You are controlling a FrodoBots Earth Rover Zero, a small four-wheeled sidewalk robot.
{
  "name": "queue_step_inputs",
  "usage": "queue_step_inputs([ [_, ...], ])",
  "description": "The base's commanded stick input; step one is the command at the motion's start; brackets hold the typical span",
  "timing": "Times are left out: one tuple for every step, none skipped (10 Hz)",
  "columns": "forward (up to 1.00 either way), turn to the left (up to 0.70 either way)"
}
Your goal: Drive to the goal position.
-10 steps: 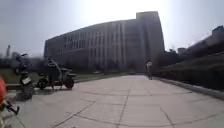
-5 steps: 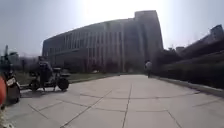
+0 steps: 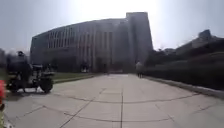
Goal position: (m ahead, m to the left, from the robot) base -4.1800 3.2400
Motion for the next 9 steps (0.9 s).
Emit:
queue_step_inputs([
  [0.70, 0.00],
  [0.70, 0.00],
  [0.70, 0.00],
  [0.70, 0.00],
  [0.70, 0.00],
  [0.70, 0.00],
  [0.70, 0.00],
  [0.70, 0.00],
  [0.70, 0.00],
])
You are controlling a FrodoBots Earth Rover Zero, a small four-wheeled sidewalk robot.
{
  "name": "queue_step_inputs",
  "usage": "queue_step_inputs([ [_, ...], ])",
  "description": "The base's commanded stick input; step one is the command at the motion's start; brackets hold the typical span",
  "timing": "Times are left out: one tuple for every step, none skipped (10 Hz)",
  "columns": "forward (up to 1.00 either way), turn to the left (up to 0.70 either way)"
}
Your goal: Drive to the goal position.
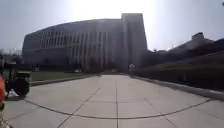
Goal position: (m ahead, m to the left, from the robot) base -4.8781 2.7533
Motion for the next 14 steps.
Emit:
queue_step_inputs([
  [0.70, 0.00],
  [0.70, 0.00],
  [0.70, 0.00],
  [0.70, 0.00],
  [0.70, 0.00],
  [0.70, 0.00],
  [0.70, 0.00],
  [0.70, 0.00],
  [0.70, 0.00],
  [0.70, 0.00],
  [0.70, 0.00],
  [0.70, 0.00],
  [0.70, 0.00],
  [0.70, 0.00],
])
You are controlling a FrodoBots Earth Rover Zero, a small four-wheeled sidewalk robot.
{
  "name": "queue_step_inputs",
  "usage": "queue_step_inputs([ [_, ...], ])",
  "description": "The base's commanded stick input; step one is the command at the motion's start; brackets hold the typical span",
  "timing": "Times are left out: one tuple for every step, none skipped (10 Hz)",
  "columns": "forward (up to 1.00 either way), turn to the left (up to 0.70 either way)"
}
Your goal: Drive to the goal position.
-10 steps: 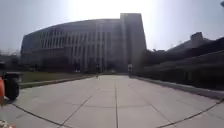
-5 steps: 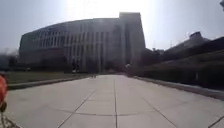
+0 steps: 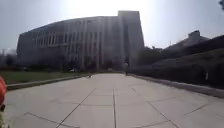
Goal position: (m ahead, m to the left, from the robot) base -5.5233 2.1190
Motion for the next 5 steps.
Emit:
queue_step_inputs([
  [0.70, 0.00],
  [0.70, 0.00],
  [0.70, 0.00],
  [0.70, 0.00],
  [0.70, 0.00],
])
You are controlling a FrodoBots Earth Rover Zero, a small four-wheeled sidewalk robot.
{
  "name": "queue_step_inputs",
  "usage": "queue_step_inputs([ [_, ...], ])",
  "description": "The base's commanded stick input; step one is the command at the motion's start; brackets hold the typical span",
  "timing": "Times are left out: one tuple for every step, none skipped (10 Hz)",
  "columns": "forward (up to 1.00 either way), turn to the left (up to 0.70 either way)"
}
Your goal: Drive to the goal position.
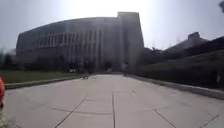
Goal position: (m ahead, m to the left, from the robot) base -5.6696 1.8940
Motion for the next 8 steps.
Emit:
queue_step_inputs([
  [0.70, 0.00],
  [0.70, 0.00],
  [0.70, 0.00],
  [0.70, 0.00],
  [0.70, 0.00],
  [0.70, 0.00],
  [0.70, 0.00],
  [0.70, 0.00],
])
